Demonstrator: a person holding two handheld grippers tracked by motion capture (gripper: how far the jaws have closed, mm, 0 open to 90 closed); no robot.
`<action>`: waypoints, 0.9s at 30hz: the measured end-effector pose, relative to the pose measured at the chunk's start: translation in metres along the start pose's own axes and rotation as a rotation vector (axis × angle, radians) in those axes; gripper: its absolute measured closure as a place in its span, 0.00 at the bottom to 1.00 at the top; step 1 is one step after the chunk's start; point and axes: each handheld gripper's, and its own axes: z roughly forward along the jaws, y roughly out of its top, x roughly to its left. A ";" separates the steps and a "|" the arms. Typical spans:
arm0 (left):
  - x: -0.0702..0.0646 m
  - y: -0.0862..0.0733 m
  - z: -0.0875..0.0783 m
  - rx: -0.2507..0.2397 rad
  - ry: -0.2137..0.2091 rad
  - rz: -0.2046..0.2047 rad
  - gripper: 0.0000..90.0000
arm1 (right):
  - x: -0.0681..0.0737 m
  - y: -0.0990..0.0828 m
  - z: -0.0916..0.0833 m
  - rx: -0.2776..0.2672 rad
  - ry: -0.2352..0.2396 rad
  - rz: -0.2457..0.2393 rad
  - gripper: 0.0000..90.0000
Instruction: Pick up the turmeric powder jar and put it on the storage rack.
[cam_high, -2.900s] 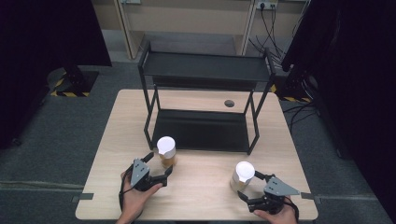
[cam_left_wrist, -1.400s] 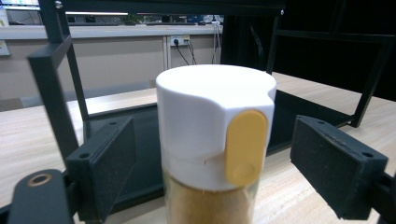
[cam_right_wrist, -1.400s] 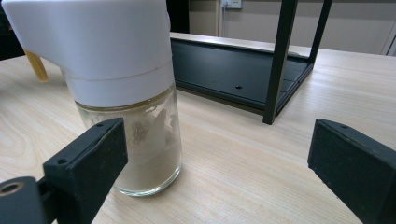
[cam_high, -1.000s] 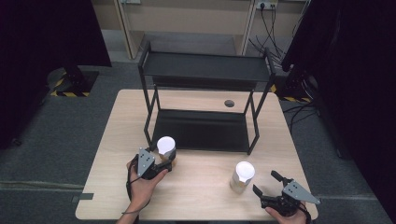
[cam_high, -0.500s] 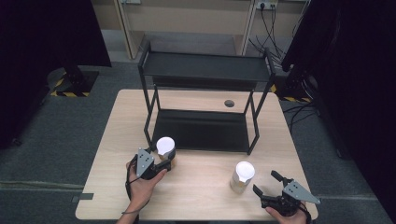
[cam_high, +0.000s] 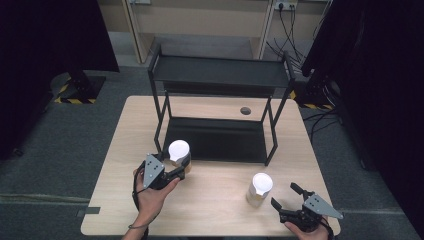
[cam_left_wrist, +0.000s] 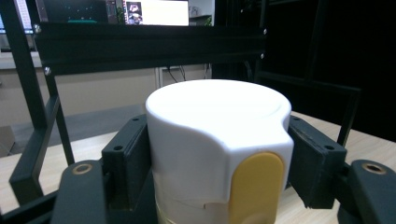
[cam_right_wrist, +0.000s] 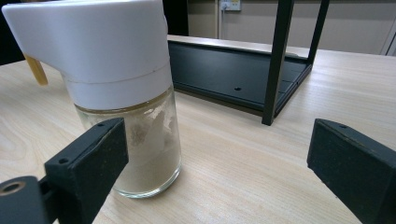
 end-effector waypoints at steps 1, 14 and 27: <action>0.000 0.002 0.000 -0.002 0.001 0.004 0.34 | 0.000 0.000 0.000 0.001 0.000 0.000 0.06; 0.001 0.022 0.003 -0.009 0.006 -0.003 0.34 | 0.000 -0.001 0.000 -0.003 -0.005 0.002 0.06; 0.000 0.044 0.008 -0.032 0.027 0.010 0.34 | 0.001 -0.001 0.000 -0.005 -0.008 0.008 0.07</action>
